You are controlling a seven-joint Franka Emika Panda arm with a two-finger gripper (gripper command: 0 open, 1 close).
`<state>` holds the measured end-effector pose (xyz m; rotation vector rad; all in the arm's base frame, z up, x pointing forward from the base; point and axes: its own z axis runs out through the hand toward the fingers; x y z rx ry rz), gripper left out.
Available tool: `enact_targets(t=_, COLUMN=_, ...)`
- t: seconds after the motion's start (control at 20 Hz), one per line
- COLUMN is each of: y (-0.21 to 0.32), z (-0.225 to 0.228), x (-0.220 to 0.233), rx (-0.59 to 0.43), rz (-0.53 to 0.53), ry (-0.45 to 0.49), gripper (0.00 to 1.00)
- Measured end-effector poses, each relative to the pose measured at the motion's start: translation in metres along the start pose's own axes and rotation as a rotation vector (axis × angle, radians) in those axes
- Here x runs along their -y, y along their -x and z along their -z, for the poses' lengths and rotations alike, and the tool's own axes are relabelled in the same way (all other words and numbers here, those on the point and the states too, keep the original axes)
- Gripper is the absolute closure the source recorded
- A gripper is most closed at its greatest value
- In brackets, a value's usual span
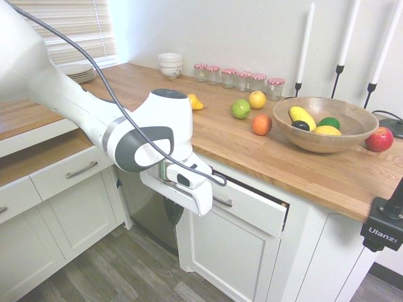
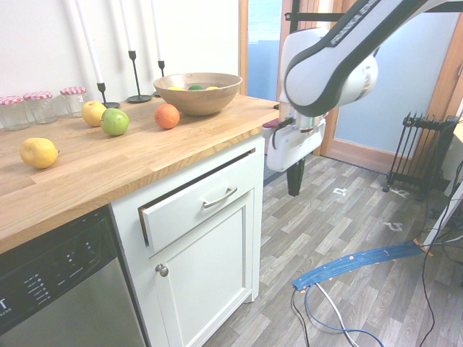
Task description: Close the drawer
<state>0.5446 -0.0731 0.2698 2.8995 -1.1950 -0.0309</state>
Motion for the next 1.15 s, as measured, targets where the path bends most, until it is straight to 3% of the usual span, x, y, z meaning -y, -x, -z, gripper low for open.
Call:
enact_targets(t=0.3, y=0.06, z=0.007, x=-0.052, rx=-0.001, rz=0.016, ry=-0.003, gripper=1.0)
enact_targets(t=0.55, y=0.07, z=0.009, x=-0.053, rx=-0.002, rz=0.024, ry=-0.007, gripper=1.0)
enact_targets(t=0.6, y=0.071, z=0.009, x=-0.052, rx=-0.002, rz=0.024, ry=-0.007, gripper=0.0)
enact_targets(t=1.15, y=0.07, z=0.009, x=-0.053, rx=0.001, rz=0.012, ry=-0.011, gripper=0.0)
